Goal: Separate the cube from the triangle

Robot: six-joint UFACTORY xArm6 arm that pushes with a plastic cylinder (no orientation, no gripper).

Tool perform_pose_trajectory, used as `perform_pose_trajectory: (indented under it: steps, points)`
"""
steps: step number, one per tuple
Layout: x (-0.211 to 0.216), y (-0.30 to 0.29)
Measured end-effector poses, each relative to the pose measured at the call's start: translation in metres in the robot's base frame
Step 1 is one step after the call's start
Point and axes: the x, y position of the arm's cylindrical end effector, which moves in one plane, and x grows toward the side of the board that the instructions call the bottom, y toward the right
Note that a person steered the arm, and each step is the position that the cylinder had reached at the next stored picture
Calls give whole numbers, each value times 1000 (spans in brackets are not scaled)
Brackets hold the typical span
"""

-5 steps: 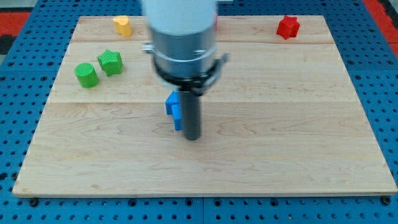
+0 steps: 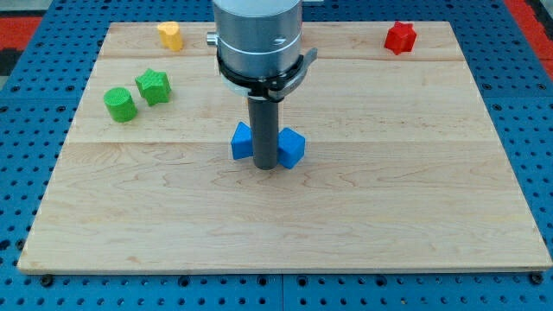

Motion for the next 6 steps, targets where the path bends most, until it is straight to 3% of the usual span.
perform_pose_trajectory:
  steps: [1,3,4,5,6]
  points:
    - [-13,18]
    - [-89,120]
    - [-89,168]
    - [-76,146]
    - [-72,199]
